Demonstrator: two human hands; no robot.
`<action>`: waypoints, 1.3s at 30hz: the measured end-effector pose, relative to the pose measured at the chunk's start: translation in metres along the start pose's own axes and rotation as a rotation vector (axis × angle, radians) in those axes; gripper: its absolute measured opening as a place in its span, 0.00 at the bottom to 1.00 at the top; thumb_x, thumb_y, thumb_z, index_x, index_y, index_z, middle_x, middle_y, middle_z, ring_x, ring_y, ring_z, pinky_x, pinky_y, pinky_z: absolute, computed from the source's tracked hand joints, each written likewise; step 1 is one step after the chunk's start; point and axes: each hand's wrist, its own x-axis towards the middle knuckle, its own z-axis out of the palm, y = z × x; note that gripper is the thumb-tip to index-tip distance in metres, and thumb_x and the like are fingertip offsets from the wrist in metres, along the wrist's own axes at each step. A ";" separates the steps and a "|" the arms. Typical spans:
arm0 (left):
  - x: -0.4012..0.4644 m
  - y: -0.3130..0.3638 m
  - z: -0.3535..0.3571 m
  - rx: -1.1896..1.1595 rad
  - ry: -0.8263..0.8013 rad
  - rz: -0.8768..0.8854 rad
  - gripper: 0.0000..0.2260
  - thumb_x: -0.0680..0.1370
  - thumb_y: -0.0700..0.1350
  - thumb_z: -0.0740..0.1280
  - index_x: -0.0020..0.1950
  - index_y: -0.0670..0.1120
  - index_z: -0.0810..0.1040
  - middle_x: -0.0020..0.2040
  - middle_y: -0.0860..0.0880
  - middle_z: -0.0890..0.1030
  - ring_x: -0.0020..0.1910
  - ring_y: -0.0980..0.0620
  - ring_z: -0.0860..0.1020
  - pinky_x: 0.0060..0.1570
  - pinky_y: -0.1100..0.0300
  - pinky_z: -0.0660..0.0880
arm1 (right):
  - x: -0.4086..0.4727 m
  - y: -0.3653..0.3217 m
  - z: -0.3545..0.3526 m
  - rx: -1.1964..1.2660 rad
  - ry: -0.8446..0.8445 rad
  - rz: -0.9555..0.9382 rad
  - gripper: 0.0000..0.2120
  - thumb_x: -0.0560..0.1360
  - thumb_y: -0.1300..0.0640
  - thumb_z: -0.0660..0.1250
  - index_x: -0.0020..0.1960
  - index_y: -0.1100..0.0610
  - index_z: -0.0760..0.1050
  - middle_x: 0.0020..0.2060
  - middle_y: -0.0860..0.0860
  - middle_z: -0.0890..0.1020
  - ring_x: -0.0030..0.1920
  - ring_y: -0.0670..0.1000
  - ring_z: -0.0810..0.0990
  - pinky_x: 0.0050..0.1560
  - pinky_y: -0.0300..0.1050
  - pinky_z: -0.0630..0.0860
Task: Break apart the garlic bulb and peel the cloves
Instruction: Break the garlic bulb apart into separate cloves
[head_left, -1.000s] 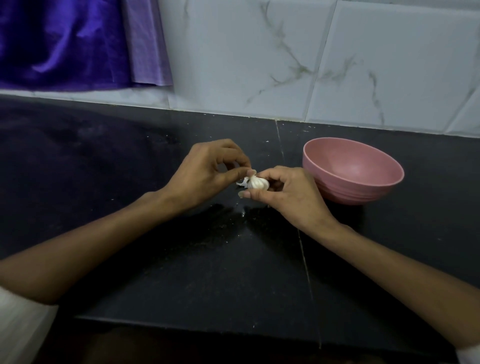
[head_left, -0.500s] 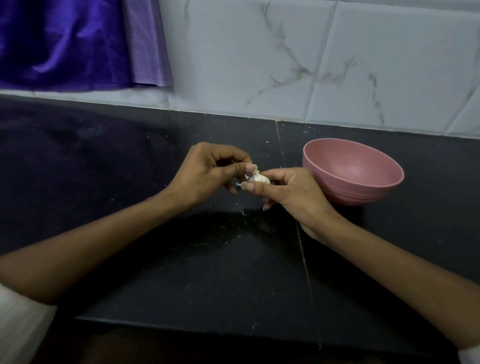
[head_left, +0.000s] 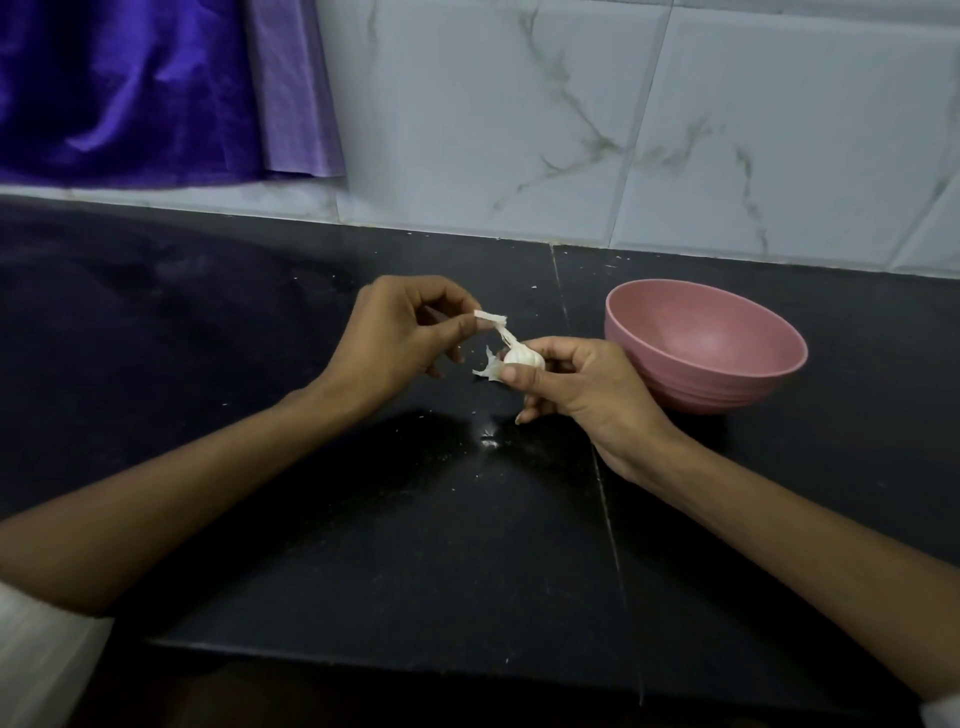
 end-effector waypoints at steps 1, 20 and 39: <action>0.000 -0.002 0.000 0.109 0.023 0.057 0.07 0.75 0.43 0.73 0.53 0.45 0.83 0.45 0.49 0.84 0.38 0.51 0.82 0.36 0.49 0.81 | 0.000 0.001 0.000 0.010 0.002 0.006 0.14 0.69 0.59 0.75 0.53 0.64 0.82 0.41 0.57 0.80 0.34 0.45 0.77 0.40 0.43 0.82; -0.002 0.002 0.003 0.226 -0.139 0.302 0.04 0.73 0.43 0.75 0.47 0.49 0.86 0.53 0.51 0.80 0.51 0.56 0.77 0.44 0.71 0.74 | -0.001 0.000 0.002 0.173 -0.070 0.066 0.15 0.71 0.72 0.71 0.56 0.61 0.80 0.48 0.57 0.86 0.50 0.54 0.85 0.52 0.50 0.83; -0.004 0.002 0.005 0.244 -0.143 0.294 0.05 0.72 0.46 0.75 0.44 0.46 0.85 0.53 0.52 0.79 0.50 0.57 0.78 0.40 0.63 0.76 | -0.005 -0.003 0.003 0.112 -0.094 0.014 0.12 0.70 0.71 0.71 0.52 0.61 0.81 0.45 0.56 0.86 0.45 0.52 0.86 0.45 0.43 0.83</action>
